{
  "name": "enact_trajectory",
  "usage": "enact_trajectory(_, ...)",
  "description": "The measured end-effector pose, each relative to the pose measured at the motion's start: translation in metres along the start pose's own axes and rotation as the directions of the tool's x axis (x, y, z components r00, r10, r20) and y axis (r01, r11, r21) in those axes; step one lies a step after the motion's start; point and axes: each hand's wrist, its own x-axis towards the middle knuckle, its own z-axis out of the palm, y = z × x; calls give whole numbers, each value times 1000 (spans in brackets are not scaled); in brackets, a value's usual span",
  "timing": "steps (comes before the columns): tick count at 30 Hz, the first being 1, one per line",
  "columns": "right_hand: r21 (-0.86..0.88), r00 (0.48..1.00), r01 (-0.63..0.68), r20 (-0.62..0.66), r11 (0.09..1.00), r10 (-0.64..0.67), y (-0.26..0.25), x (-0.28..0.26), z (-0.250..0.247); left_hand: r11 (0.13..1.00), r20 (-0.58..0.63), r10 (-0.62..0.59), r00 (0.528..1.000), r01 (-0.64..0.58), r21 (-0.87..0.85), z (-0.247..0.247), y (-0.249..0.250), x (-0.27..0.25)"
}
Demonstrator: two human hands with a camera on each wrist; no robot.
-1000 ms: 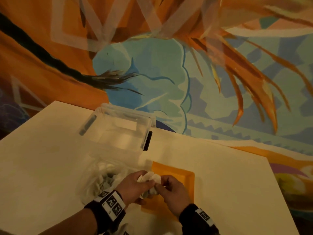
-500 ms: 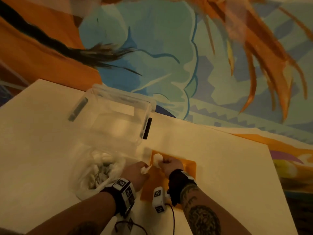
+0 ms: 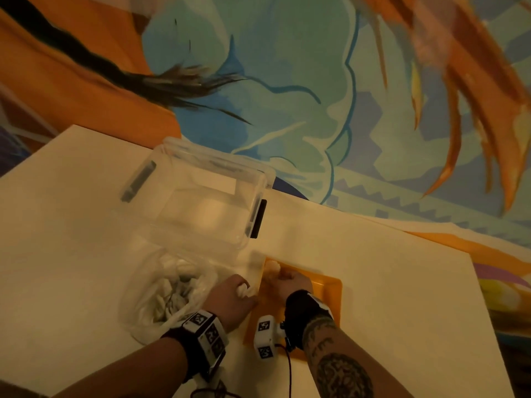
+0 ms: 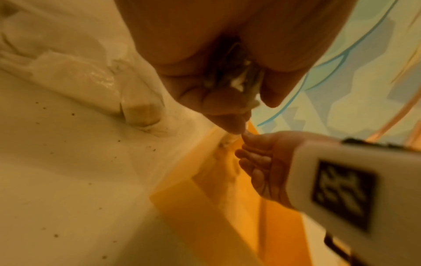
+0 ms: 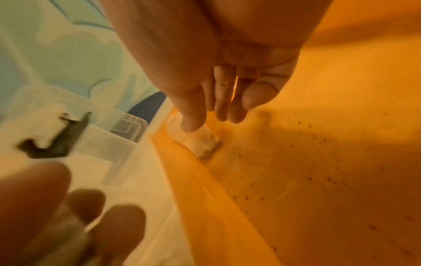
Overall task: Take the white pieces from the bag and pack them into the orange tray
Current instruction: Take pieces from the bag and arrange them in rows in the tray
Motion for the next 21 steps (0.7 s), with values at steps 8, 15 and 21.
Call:
enact_trajectory(8, 234, 918, 345, 120, 909, -379, -7, -74, -36, 934, 203, -12, 979, 83, -347, -13, 29, -29)
enact_trajectory(15, 83, 868, 482, 89, 872, -488, 0, -92, -47, 945, 180, 126, 976, -62, -322, -3, 35, -45)
enact_trajectory(21, 191, 880, 455, 54, 870, -472, 6, -96, -51, 953, 88, 126, 988, -96, -288, -2, 31, -49)
